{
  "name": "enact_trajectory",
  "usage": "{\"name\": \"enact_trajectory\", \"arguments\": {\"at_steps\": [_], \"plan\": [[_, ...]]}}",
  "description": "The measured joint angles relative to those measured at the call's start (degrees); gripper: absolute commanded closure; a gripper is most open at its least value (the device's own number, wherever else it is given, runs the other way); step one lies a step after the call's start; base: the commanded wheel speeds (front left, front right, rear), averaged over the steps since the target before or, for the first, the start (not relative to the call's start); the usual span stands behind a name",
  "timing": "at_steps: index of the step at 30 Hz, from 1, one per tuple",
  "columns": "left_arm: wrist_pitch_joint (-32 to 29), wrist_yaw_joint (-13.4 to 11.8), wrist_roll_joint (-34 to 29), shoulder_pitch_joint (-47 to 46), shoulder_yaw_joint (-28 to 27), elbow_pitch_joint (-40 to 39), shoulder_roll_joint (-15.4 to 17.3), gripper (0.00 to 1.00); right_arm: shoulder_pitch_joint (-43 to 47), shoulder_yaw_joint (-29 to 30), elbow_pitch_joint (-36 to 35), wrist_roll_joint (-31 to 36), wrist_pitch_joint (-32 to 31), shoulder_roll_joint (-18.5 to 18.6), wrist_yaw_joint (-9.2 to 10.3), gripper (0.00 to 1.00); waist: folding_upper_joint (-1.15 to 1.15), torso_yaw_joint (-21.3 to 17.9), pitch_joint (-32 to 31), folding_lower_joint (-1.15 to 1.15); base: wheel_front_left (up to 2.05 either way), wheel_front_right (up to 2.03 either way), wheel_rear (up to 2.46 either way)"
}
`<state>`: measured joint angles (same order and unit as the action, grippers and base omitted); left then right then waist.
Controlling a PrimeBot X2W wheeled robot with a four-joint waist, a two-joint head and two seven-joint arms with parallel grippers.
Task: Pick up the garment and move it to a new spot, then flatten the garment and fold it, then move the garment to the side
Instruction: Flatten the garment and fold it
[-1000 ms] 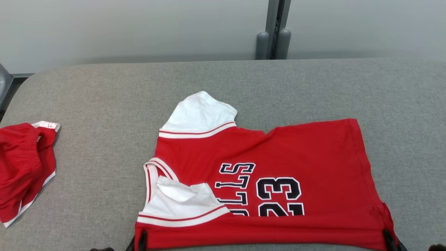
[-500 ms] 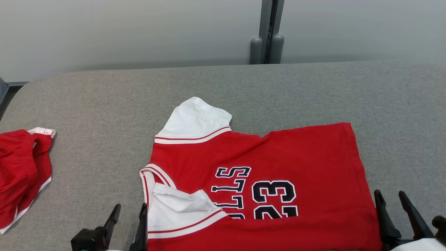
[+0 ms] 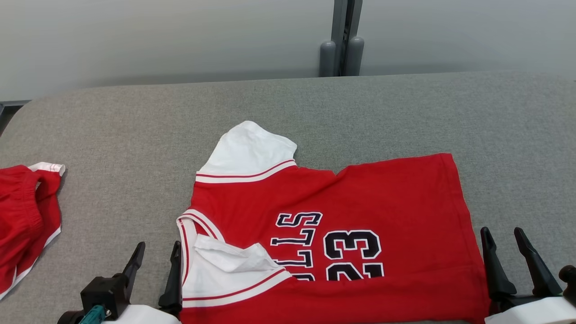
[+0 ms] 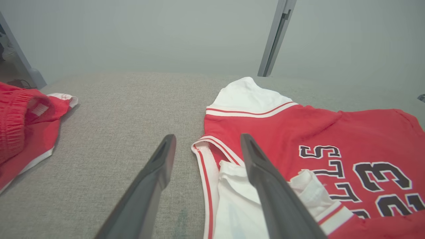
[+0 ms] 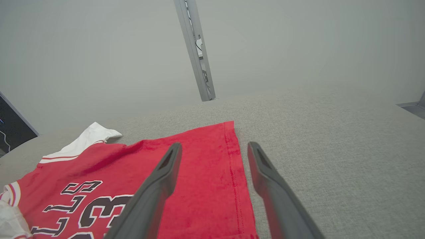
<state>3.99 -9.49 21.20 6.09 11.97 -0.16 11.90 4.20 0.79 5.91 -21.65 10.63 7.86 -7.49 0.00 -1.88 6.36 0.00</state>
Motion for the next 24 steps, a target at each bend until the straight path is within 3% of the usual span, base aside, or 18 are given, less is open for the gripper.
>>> {"name": "enact_trajectory", "arguments": {"at_steps": [8,15,24], "plan": [[-0.45,0.54,-0.30,-6.38,0.87,-0.42,-0.13,0.00,-0.23,0.80,-1.77,-0.42,-0.10,-0.44,0.00,0.00,0.00,0.69,2.75,0.00,0.00,0.00,0.00],[-2.25,3.56,-1.52,-25.78,2.11,1.01,-0.40,0.00,-4.91,0.01,-3.83,-1.01,-0.01,0.05,0.00,0.00,0.00,0.73,9.06,0.00,0.00,0.00,0.00],[-6.08,9.14,0.76,-47.02,2.72,19.52,-1.57,0.00,-10.84,-3.45,-3.39,-2.75,1.77,1.22,0.00,0.00,0.00,-1.57,18.88,0.00,0.00,0.00,0.00]]}}
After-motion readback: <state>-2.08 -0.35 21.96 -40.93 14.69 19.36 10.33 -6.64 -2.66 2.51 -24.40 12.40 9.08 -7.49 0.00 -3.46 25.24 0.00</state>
